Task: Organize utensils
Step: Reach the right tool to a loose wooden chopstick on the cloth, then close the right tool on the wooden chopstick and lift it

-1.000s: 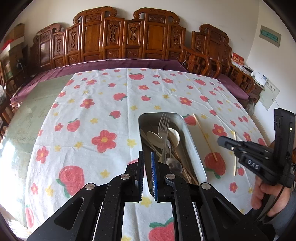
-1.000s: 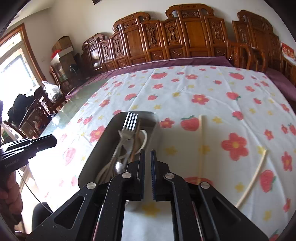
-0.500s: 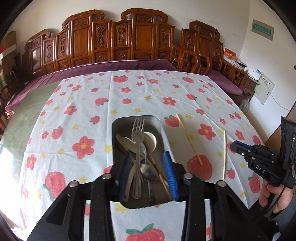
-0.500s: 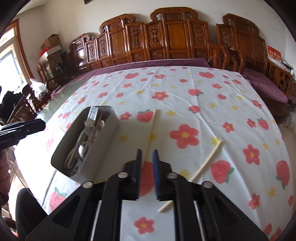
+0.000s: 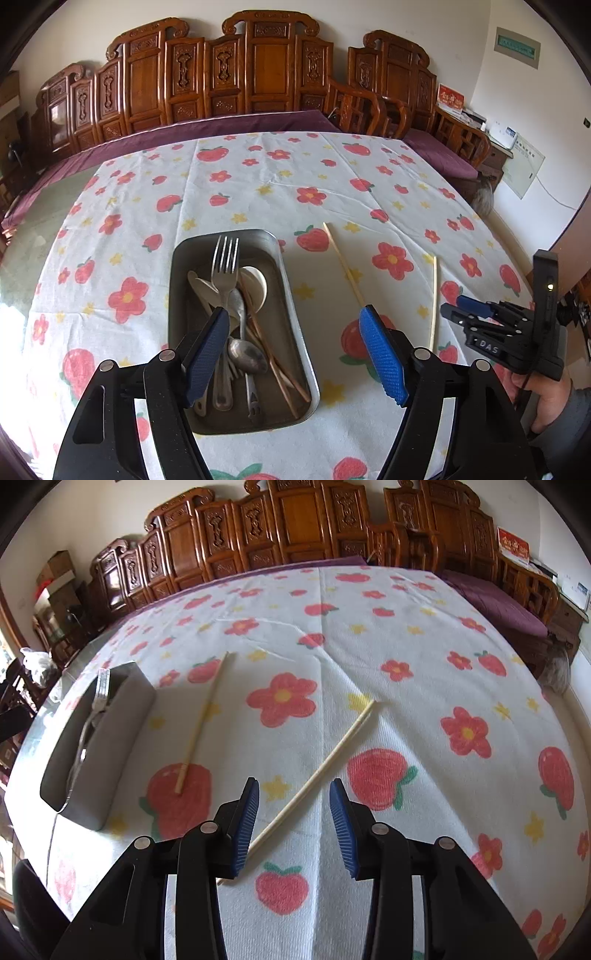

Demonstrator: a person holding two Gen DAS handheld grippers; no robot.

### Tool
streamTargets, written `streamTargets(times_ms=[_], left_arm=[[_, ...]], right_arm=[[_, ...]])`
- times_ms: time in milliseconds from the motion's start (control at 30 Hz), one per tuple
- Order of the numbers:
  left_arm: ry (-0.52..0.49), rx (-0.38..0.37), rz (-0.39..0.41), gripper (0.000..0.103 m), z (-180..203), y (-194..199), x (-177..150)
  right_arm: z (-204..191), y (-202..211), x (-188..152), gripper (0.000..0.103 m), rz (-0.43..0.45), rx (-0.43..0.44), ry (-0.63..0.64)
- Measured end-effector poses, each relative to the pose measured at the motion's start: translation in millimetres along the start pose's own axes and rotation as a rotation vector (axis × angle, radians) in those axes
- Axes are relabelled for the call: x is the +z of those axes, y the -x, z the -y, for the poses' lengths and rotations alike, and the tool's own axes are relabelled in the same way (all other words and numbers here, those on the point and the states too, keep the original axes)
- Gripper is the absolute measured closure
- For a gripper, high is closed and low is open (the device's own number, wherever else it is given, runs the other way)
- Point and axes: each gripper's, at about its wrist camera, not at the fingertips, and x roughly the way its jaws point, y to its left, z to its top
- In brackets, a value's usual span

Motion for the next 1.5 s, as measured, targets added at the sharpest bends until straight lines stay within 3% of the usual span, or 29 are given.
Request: streamTargets(times_ms=[167,267,400,533,1033,1233,1333,1500], left_arm=[[-0.011,-0.003,-0.015,0.033,9.5,-8.7,0.0],[-0.017,-0.006,-0.025,0.033,14.6,-13.6,0.3],[-0.027,-0.007,-0.032,0.033,20.5,-18.4,0.6],[-0.031,-0.012,-0.039,0.033,26.8,-25.0,1.3],[-0.062,-0.016,-0.094,0.033,59.0,-65.6,3.5],[-0.076,-0.024,-0.140,0.052,72.4,-89.3,-0.5],[-0.077,-0.037,-0.171,0.070,77.5,-102.8,-1.9],[-0.081,-0.031,-0.203,0.077,85.3,-122.7,-1.5]], right_arm=[[-10.0,-19.7,-0.2,0.061,-0.058,-0.031,0.018],[-16.4,-24.0,-2.0,0.070,-0.074,-0.087,0.067],[-9.4,-22.7,-1.3,0.087,-0.100,-0.099,0.084],[-5.4,-18.7,-3.8,0.095,-0.124,-0.091,0.126],[15.4,6.1,-14.6,0.097,-0.083,-0.029,0.135],[23.2,11.0,-14.2,0.097,-0.064,0.003,0.120],[26.2,10.9,-14.7,0.097,-0.061,0.013,0.113],[29.6,11.8,-16.5,0.097,-0.056,0.026,0.103]])
